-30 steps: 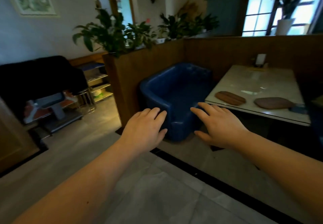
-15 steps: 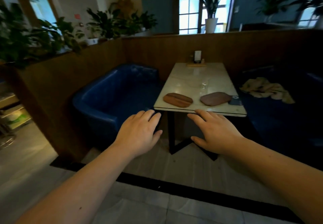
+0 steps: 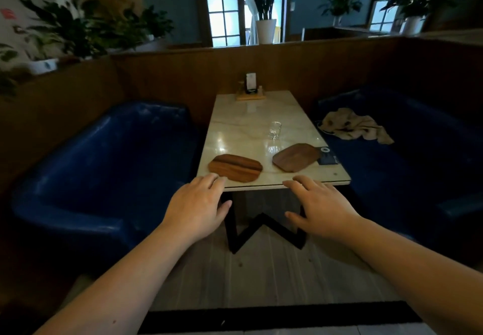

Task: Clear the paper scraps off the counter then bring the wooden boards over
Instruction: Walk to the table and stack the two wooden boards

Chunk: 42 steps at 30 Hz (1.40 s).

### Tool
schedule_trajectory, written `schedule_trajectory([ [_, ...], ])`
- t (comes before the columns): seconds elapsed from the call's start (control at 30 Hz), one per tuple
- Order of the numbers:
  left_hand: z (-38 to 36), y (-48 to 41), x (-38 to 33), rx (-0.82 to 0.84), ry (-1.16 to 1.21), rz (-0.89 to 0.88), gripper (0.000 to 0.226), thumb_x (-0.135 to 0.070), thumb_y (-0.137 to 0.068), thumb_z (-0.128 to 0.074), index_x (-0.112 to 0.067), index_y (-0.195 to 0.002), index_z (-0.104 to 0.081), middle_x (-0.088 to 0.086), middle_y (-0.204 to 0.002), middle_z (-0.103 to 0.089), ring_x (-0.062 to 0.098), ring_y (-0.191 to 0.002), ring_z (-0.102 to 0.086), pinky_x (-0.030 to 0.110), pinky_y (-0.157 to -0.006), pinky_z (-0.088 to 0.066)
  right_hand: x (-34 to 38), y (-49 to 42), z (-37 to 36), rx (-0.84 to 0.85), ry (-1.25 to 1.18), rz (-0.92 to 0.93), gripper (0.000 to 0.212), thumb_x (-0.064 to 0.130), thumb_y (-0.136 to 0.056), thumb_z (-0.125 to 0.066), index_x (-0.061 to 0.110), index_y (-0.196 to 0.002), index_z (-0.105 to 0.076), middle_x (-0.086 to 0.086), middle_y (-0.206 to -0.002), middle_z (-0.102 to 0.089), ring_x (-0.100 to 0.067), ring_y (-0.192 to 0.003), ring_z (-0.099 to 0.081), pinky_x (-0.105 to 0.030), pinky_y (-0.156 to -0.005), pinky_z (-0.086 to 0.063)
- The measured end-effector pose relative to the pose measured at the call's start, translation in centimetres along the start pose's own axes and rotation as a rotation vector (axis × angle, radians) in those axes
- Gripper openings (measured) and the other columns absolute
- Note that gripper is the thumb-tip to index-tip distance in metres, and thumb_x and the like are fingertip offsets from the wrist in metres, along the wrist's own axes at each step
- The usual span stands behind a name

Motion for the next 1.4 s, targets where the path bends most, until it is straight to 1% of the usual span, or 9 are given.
schedule_trajectory([
  [0.27, -6.0, -8.0, 4.0, 0.057, 0.019, -0.006, 0.053, -0.047, -0.091, -0.044, -0.019, -0.136, -0.042, -0.001, -0.132, -0.052, 0.02, -0.115, -0.052, 0.036, -0.081, -0.052, -3.7, -8.8, -3.4, 0.038, -0.068, -0.046, 0.072, 0.058, -0.086, -0.054, 0.03, -0.146, -0.026, 0.001, -0.149, -0.038, -0.022, -0.13, -0.045, -0.042, -0.105, -0.042],
  [0.43, -10.5, -13.4, 6.4, 0.077, 0.05, 0.039, 0.049, -0.046, -0.091, -0.046, -0.019, -0.131, -0.048, -0.002, -0.125, -0.059, 0.018, -0.107, -0.058, 0.032, -0.071, -0.053, -8.1, -15.0, -6.7, 0.046, -0.283, -0.105, 0.068, 0.055, -0.085, -0.058, 0.032, -0.143, -0.031, 0.004, -0.142, -0.044, -0.017, -0.12, -0.051, -0.036, -0.096, -0.047],
  [0.53, -13.7, -17.8, 8.0, 0.103, 0.084, 0.092, 0.047, -0.046, -0.092, -0.046, -0.019, -0.131, -0.047, -0.001, -0.126, -0.059, 0.018, -0.11, -0.057, 0.033, -0.075, -0.052, -11.0, -19.9, -9.1, 0.086, -0.376, -0.116, 0.066, 0.053, -0.085, -0.061, 0.031, -0.141, -0.034, 0.004, -0.141, -0.045, -0.015, -0.118, -0.051, -0.032, -0.095, -0.047],
  [0.67, -17.8, -22.8, 9.9, 0.163, 0.113, 0.178, 0.048, -0.047, -0.092, -0.044, -0.023, -0.133, -0.042, -0.003, -0.133, -0.053, 0.018, -0.117, -0.051, 0.036, -0.084, -0.051, -14.3, -26.2, -11.7, 0.146, -0.552, -0.165, 0.066, 0.051, -0.084, -0.064, 0.029, -0.141, -0.038, 0.0, -0.14, -0.047, -0.017, -0.121, -0.05, -0.034, -0.099, -0.045],
  [0.8, -22.0, -26.3, 12.3, 0.224, 0.17, 0.256, 0.044, -0.049, -0.091, -0.044, -0.027, -0.129, -0.043, -0.001, -0.127, -0.056, 0.019, -0.109, -0.055, 0.039, -0.079, -0.052, -16.9, -31.5, -14.2, 0.193, -0.611, -0.205, 0.063, 0.047, -0.084, -0.066, 0.024, -0.138, -0.044, -0.005, -0.135, -0.052, -0.018, -0.112, -0.054, -0.027, -0.089, -0.042],
  [0.93, -25.5, -28.8, 15.2, 0.271, 0.218, 0.318, 0.044, -0.051, -0.09, -0.043, -0.028, -0.128, -0.044, -0.002, -0.124, -0.057, 0.019, -0.104, -0.057, 0.041, -0.079, -0.053, -18.7, -35.1, -17.5, 0.268, -0.684, -0.262, 0.062, 0.044, -0.084, -0.068, 0.02, -0.136, -0.045, -0.007, -0.135, -0.054, -0.018, -0.109, -0.056, -0.026, -0.085, -0.04],
  [1.17, -30.9, -32.5, 21.5, 0.316, 0.336, 0.445, 0.047, -0.048, -0.091, -0.047, -0.022, -0.13, -0.046, 0.004, -0.126, -0.058, 0.022, -0.104, -0.059, 0.043, -0.085, -0.052, -20.6, -40.0, -23.2, 0.39, -0.789, -0.411, 0.05, 0.045, -0.086, -0.067, 0.02, -0.127, -0.053, -0.001, -0.114, -0.061, -0.018, -0.102, -0.059, -0.036, -0.088, -0.048],
  [1.3, -35.1, -34.8, 24.9, 0.377, 0.372, 0.471, 0.047, -0.047, -0.091, -0.047, -0.021, -0.13, -0.047, 0.004, -0.125, -0.059, 0.023, -0.104, -0.059, 0.042, -0.085, -0.052, -21.1, -42.8, -26.5, 0.435, -0.822, -0.486, 0.042, 0.043, -0.086, -0.066, 0.017, -0.118, -0.058, -0.003, -0.098, -0.066, -0.018, -0.088, -0.065, -0.034, -0.076, -0.051],
  [1.4, -38.6, -36.4, 27.3, 0.45, 0.386, 0.468, 0.046, -0.047, -0.091, -0.047, -0.02, -0.128, -0.047, 0.004, -0.124, -0.06, 0.024, -0.105, -0.059, 0.041, -0.085, -0.051, -21.3, -44.4, -29.0, 0.453, -0.854, -0.58, 0.039, 0.041, -0.088, -0.065, 0.016, -0.117, -0.058, -0.004, -0.096, -0.066, -0.019, -0.085, -0.067, -0.033, -0.069, -0.052],
])
Point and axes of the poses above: each hand's wrist, its own y-axis away from the middle knuckle, its own z-axis out of the back of the hand, x = y × z, the point moved 10 cm from there along -y, towards the middle knuckle
